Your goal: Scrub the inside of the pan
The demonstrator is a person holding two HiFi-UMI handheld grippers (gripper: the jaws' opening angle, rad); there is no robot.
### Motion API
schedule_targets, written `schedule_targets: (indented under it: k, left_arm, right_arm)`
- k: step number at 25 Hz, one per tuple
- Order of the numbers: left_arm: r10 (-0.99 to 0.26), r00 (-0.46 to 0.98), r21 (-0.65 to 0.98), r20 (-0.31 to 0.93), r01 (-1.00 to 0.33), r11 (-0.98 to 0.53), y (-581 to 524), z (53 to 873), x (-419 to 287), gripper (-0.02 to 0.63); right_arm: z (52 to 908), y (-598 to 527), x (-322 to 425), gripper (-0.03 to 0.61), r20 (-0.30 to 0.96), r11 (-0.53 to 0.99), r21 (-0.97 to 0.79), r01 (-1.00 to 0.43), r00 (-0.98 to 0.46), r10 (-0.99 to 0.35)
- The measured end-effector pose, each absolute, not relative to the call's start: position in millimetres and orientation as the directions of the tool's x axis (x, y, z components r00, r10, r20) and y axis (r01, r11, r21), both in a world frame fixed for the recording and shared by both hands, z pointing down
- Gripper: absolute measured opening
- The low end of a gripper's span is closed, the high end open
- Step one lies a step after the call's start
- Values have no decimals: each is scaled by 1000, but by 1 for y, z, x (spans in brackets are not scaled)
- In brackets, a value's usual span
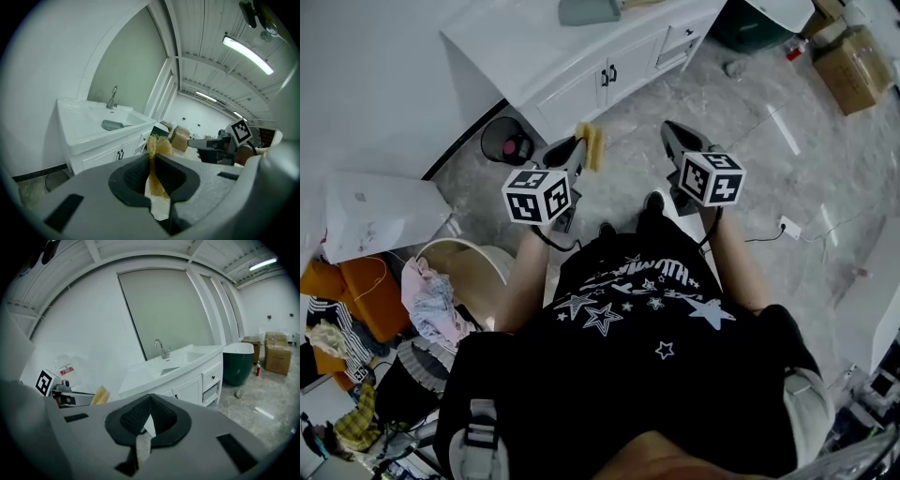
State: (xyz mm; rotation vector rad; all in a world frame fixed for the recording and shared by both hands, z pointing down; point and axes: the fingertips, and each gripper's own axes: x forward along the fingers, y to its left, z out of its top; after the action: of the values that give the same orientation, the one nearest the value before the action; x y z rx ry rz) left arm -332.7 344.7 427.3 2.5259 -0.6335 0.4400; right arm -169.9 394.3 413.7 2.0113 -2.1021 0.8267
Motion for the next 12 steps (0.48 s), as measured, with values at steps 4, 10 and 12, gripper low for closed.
schedule_targets:
  k: [4, 10, 12]
  left_arm:
    - [-361, 830, 390, 425, -528, -754, 338, 435, -335, 42]
    - [-386, 819, 388, 424, -549, -740, 317, 434, -312, 42]
    - [-403, 808, 378, 431, -567, -732, 303, 434, -302, 43]
  right_arm:
    - [419, 392, -170, 8, 452, -13, -286, -958, -123, -884]
    - [429, 365, -142, 8, 457, -7, -306, -952, -140, -879]
    - [432, 349, -129, 8, 454, 5, -319, -948, -157, -877]
